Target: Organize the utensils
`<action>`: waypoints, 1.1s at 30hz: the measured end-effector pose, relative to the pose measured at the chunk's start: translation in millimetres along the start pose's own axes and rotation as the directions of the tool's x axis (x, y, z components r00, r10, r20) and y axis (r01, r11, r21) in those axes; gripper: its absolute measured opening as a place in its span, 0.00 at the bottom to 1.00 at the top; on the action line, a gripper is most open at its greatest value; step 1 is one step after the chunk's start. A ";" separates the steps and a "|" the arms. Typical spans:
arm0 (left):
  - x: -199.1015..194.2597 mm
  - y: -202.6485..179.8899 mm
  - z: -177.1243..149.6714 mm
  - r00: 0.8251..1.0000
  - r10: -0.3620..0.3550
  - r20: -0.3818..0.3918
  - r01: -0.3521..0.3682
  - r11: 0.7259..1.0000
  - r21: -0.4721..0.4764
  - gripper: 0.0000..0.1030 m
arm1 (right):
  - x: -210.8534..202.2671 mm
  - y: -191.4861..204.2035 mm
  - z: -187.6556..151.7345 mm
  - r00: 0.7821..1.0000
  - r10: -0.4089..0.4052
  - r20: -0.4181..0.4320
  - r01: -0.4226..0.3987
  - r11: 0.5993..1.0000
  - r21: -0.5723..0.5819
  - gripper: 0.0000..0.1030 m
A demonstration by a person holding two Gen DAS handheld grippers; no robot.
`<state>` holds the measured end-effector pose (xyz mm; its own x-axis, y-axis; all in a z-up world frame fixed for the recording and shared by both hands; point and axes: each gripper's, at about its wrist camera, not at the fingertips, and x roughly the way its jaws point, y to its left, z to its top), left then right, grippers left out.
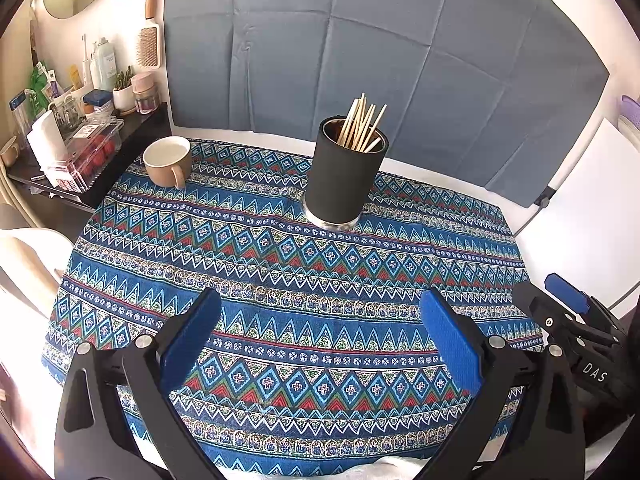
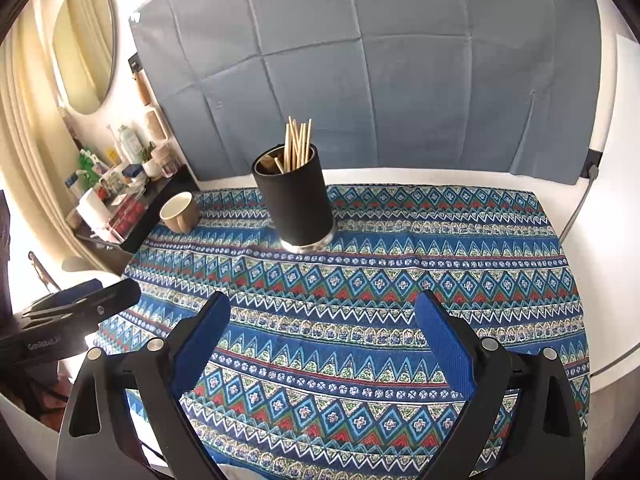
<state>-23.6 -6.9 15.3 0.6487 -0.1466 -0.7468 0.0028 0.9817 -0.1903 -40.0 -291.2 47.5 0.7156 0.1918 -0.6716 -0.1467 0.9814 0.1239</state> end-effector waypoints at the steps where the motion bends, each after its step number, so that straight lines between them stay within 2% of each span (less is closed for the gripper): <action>1: -0.3 0.0 -0.3 1.000 0.000 0.001 0.000 1.000 -0.001 0.94 | -0.1 0.0 0.1 1.000 0.002 0.000 -0.002 1.000 -0.001 0.87; 33: 2.1 -0.3 -0.5 1.000 -0.011 -0.011 0.011 1.000 0.007 0.94 | 1.1 0.8 -2.4 1.000 0.006 0.002 -0.006 1.000 -0.003 0.88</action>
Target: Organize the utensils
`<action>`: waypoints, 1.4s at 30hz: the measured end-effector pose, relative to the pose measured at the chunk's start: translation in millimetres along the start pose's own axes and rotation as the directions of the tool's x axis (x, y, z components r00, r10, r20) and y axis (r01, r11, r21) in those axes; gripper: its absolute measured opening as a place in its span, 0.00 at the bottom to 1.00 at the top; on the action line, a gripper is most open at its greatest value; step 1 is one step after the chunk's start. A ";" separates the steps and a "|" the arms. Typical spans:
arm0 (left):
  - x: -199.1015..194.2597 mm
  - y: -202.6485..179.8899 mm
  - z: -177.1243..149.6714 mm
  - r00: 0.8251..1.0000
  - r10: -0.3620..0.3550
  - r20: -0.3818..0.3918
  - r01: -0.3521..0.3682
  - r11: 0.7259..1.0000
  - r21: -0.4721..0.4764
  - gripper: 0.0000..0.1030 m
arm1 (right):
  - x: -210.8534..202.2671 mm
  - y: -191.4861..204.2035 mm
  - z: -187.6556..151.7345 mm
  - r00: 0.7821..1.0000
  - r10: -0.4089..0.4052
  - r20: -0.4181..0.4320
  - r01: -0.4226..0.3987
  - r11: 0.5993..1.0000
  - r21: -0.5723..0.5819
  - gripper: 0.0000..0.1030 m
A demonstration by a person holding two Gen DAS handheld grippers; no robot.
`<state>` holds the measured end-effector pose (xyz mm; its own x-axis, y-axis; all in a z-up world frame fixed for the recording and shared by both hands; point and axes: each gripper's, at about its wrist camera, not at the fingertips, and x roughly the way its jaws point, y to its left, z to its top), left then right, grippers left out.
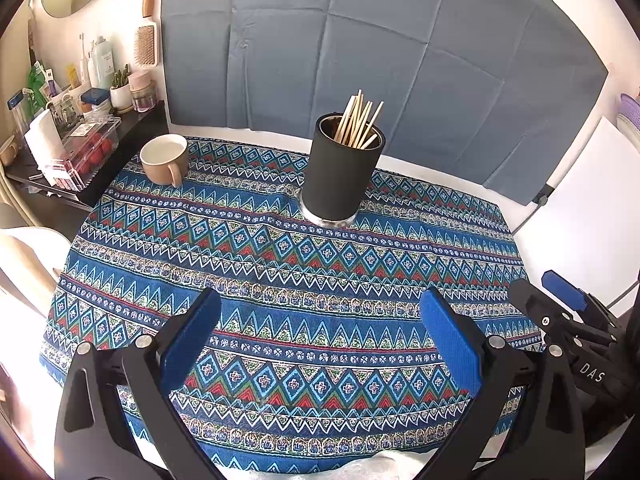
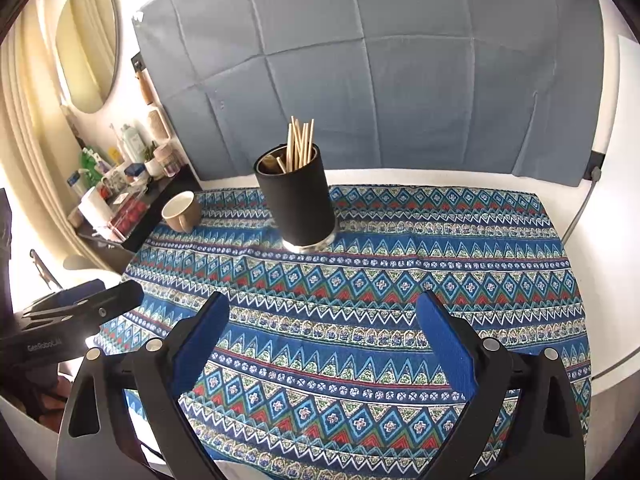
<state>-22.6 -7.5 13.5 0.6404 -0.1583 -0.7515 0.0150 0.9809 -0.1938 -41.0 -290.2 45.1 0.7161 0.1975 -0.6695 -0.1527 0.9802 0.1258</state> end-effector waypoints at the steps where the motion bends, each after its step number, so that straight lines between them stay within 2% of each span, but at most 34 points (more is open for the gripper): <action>1: 0.6 0.0 0.1 1.000 -0.001 -0.002 0.001 1.000 0.001 0.94 | 0.3 -0.3 0.0 1.000 0.000 -0.001 0.000 1.000 0.002 0.88; 42: 10.4 2.6 2.2 1.000 -0.015 -0.023 0.015 1.000 0.006 0.94 | 7.7 1.7 2.1 1.000 -0.013 -0.013 0.013 1.000 0.003 0.88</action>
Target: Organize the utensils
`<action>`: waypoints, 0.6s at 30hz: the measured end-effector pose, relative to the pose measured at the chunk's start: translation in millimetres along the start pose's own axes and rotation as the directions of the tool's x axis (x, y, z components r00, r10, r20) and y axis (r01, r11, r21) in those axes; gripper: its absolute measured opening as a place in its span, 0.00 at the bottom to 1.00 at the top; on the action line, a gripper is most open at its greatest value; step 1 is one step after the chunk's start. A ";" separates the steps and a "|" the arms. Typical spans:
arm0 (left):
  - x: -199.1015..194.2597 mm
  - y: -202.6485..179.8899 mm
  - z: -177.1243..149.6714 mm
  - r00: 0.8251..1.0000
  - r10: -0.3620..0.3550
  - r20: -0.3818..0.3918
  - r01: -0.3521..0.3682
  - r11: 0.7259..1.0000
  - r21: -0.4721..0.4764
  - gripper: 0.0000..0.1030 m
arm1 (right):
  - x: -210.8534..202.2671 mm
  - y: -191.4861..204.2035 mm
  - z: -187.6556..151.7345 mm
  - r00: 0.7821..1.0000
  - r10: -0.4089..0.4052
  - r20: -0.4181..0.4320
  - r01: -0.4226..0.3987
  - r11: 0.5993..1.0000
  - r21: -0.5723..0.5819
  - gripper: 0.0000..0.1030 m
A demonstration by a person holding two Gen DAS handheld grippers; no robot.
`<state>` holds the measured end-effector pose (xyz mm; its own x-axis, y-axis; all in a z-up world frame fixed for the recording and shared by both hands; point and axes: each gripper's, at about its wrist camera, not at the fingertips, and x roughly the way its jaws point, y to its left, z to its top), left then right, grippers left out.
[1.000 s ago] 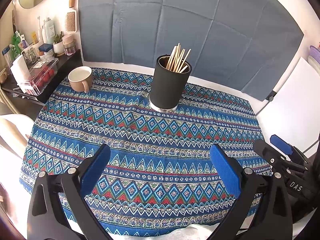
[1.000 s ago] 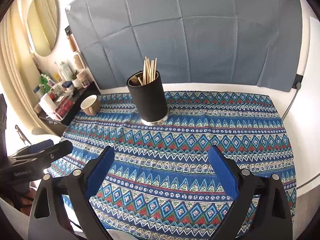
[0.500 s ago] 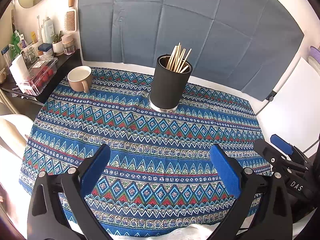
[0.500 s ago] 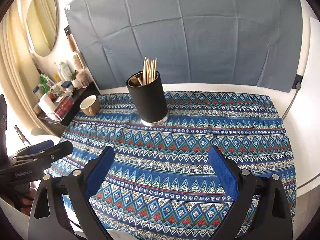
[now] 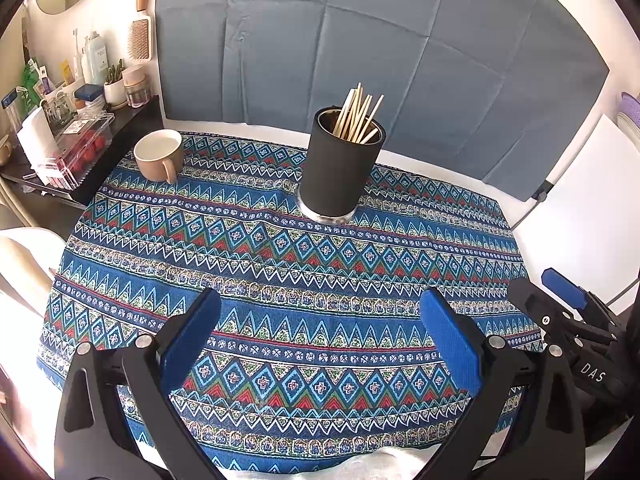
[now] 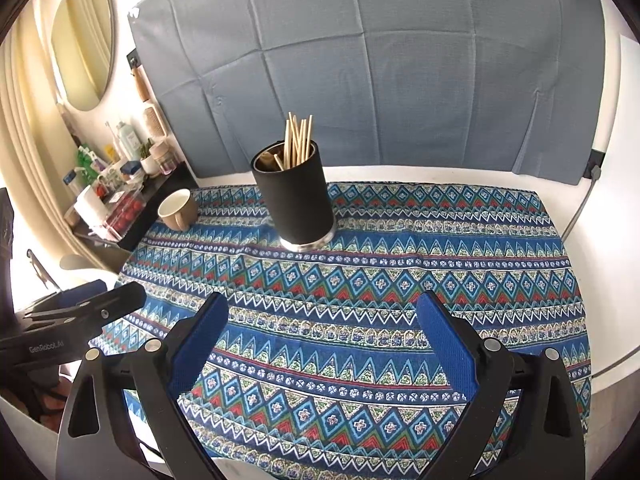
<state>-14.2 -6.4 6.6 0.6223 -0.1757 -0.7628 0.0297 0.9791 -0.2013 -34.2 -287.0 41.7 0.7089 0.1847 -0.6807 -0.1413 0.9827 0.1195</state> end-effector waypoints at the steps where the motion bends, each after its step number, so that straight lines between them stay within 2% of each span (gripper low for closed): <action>1: 0.3 0.0 -0.1 1.000 0.000 -0.001 0.000 1.000 0.000 0.94 | 0.0 -0.5 -0.3 1.000 -0.001 0.000 0.001 1.000 0.001 0.88; 18: 0.8 -1.4 -1.1 1.000 0.001 0.001 -0.001 1.000 0.006 0.94 | 1.2 -0.8 -0.7 1.000 0.006 -0.008 -0.006 1.000 0.006 0.88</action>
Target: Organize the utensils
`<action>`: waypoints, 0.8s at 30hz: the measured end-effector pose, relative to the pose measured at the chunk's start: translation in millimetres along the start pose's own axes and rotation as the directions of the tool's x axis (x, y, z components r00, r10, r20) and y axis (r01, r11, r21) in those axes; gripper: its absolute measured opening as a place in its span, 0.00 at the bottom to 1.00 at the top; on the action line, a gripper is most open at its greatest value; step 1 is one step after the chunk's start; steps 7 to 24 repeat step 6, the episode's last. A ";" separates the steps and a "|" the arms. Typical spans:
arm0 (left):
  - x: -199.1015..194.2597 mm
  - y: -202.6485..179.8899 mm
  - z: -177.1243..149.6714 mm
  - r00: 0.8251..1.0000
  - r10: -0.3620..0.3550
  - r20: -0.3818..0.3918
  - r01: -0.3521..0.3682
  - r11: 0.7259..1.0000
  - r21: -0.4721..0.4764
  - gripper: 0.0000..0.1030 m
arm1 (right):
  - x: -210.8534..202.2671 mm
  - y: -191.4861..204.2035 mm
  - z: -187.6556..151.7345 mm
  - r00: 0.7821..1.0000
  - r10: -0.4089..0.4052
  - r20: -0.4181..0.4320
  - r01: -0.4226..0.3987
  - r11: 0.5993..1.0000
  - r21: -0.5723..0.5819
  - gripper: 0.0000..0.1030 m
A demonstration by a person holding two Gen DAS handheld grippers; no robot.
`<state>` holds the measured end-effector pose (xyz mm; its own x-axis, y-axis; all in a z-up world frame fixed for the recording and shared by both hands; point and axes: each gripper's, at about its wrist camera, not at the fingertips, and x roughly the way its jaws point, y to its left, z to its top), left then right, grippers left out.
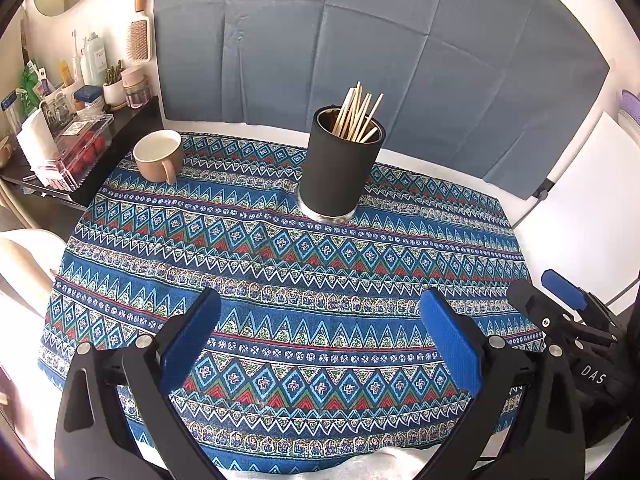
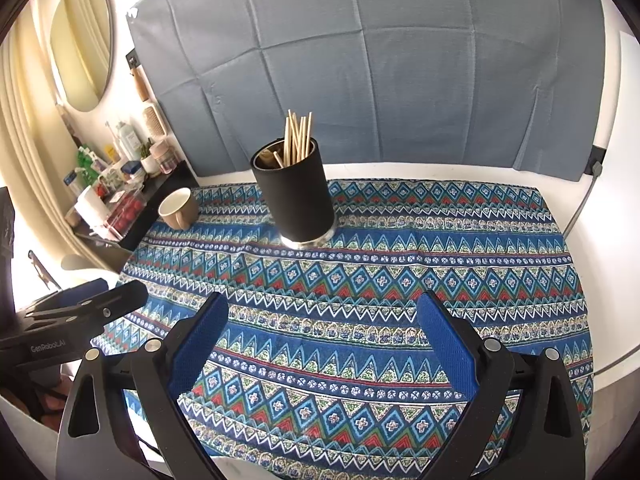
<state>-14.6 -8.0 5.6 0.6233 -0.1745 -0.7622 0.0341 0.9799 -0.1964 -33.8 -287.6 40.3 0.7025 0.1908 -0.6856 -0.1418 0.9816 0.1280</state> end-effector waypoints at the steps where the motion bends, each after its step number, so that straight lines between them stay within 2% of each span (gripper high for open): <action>1: -0.1 -0.1 0.2 1.000 -0.001 0.000 0.001 1.000 0.002 0.94 | -0.1 -0.3 0.1 1.000 0.000 0.000 0.000 1.000 0.000 0.89; 24: 1.5 0.7 0.5 1.000 -0.011 -0.007 0.011 1.000 -0.003 0.94 | 0.7 -0.1 0.8 1.000 0.003 -0.003 -0.003 1.000 -0.001 0.88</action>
